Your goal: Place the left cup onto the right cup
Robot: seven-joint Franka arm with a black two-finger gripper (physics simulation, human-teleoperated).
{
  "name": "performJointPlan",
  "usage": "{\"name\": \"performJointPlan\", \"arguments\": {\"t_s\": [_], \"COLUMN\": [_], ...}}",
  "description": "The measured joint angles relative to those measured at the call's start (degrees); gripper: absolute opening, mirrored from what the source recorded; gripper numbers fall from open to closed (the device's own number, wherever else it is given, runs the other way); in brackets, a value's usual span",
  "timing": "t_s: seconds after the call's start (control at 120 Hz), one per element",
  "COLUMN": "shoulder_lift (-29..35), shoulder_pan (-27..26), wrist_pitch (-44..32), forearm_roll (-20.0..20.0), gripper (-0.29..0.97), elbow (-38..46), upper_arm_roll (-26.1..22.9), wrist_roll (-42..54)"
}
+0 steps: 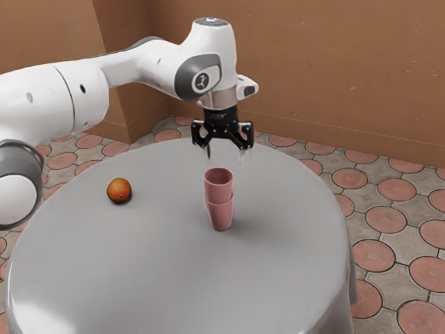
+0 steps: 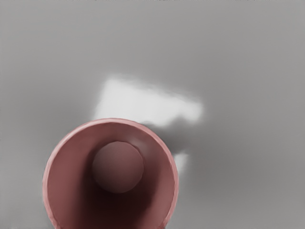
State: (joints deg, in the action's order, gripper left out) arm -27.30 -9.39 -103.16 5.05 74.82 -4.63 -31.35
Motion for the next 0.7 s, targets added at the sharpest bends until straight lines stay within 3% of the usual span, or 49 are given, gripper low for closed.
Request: {"name": "performJointPlan", "arguments": {"t_s": [0.225,0.392,0.7], "shoulder_lift": [8.82,14.37,27.72], "shoulder_pan": [-0.07,-0.03,0.27], "wrist_pitch": [0.44,2.07,2.76], "forearm_roll": [0.10,2.74,4.27], "gripper": [0.65,0.67,0.68], "elbow": [5.47,6.92,21.70], "upper_arm_roll": [1.43,3.68,4.10], "wrist_roll": [0.26,3.18,9.94]}}
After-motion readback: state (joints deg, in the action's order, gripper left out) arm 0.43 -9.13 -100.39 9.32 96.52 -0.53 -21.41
